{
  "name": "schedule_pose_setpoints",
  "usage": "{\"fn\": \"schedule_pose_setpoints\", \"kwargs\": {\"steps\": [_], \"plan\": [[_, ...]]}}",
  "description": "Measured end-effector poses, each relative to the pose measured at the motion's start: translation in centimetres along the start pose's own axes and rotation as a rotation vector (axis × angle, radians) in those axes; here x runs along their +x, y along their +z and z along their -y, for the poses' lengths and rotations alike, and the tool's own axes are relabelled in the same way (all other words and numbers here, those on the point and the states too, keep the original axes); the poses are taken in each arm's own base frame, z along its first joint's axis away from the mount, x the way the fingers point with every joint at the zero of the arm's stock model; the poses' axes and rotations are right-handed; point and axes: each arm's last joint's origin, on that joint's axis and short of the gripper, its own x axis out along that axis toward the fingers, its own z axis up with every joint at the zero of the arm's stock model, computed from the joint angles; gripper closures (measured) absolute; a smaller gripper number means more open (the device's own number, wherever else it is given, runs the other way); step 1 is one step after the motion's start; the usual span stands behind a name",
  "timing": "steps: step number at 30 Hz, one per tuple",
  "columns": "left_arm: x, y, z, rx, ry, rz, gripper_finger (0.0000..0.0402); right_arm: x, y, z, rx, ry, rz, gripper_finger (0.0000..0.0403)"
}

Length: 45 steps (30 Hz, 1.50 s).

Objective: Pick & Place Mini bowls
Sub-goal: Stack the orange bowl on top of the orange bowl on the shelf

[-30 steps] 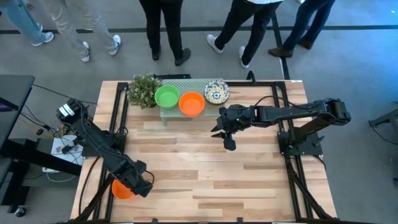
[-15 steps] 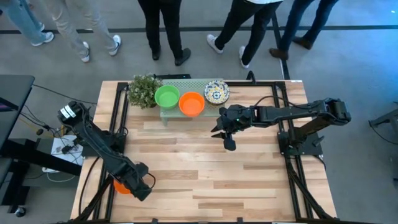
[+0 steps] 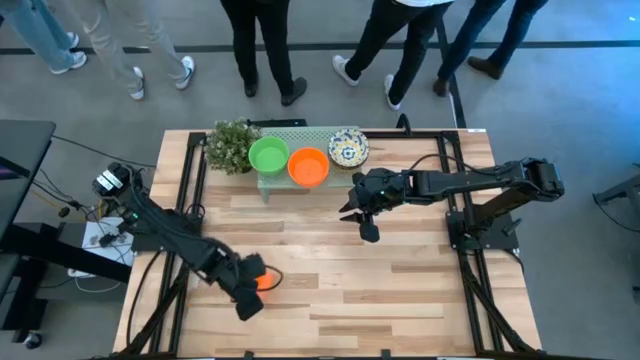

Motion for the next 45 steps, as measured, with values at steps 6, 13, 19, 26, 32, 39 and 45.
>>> {"fn": "schedule_pose_setpoints", "kwargs": {"steps": [6, 13, 19, 26, 32, 39, 45], "plan": [[-0.9, 2.9, -0.3, 0.165, -0.008, 0.054, 0.0396, 0.0, 0.0, 0.0, 0.000, 0.000, -0.003, 0.0300], [-2.9, 5.8, -0.3, 0.474, 0.048, 0.128, 0.0396, 0.0, 0.0, 0.0, 0.000, 0.000, -0.003, 0.0300], [-6.6, 8.4, -0.6, 0.711, 0.232, 0.171, 0.0396, 0.0, 0.0, 0.0, 0.000, 0.000, -0.003, 0.0300], [-10.0, 12.5, -2.7, 0.883, 0.325, 0.195, 0.0396, 0.0, 0.0, 0.0, 0.000, 0.000, -0.003, 0.0300], [-12.5, 15.0, -4.3, 0.985, 0.428, 0.226, 0.0396, 0.0, -0.1, 0.0, 0.002, 0.000, -0.014, 0.0300], [-14.7, 15.4, -3.3, 1.046, 0.433, 0.303, 0.0396, 0.0, -0.2, 0.0, 0.003, 0.000, -0.021, 0.0300], [-15.6, 16.5, -4.5, 1.112, 0.566, 0.294, 0.0396, 0.0, -0.2, 0.0, 0.003, 0.000, -0.021, 0.0300]]}}
